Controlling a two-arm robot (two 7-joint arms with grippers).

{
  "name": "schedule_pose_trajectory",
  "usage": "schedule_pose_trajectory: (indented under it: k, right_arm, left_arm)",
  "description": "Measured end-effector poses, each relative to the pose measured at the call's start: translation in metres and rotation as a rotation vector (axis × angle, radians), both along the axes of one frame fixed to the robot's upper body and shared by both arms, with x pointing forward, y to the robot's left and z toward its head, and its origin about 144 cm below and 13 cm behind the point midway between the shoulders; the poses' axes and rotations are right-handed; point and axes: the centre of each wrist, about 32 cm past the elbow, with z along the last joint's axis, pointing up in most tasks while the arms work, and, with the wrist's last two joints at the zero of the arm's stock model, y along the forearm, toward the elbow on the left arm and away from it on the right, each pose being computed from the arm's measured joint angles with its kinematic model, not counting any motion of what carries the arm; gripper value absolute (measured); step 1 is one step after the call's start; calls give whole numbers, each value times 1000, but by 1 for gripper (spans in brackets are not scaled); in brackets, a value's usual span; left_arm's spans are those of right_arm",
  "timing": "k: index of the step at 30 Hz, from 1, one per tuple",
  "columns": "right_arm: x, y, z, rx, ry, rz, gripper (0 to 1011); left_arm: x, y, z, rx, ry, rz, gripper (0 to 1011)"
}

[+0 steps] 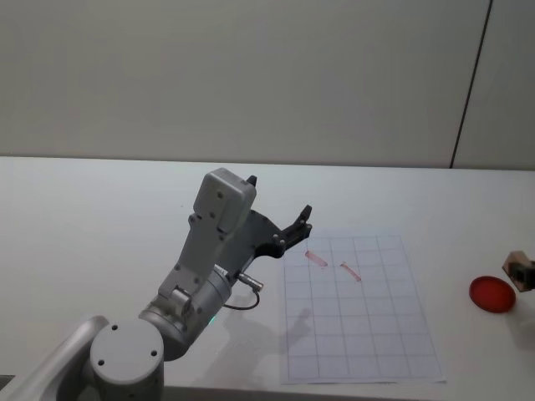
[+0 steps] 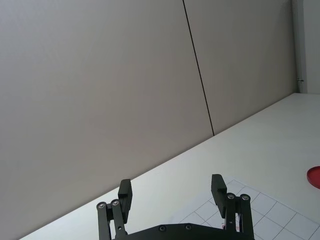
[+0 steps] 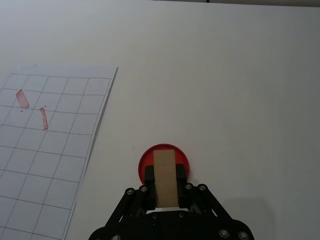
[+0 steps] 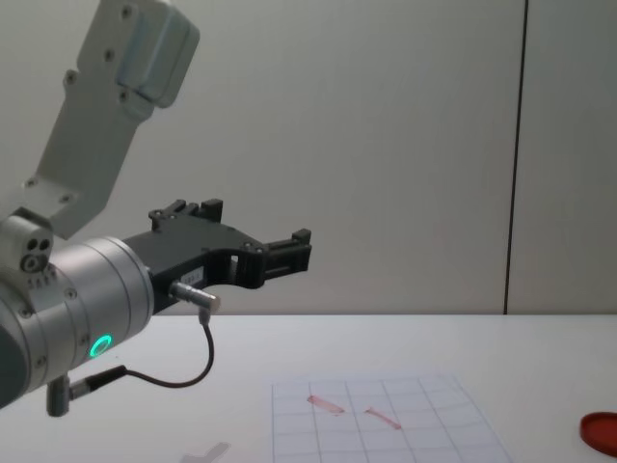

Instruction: Use the one hand to pick up the stamp and affix it onto the A4 paper.

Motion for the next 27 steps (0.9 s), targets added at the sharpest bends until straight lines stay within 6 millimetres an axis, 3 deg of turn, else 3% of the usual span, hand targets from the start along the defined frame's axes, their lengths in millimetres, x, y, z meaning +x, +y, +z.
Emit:
schedule_pose_trajectory:
  k: [27]
  right_arm:
    - [13, 2, -21, -9, 39, -3, 217]
  left_arm:
    - [0, 0, 0, 0, 0, 0, 1002]
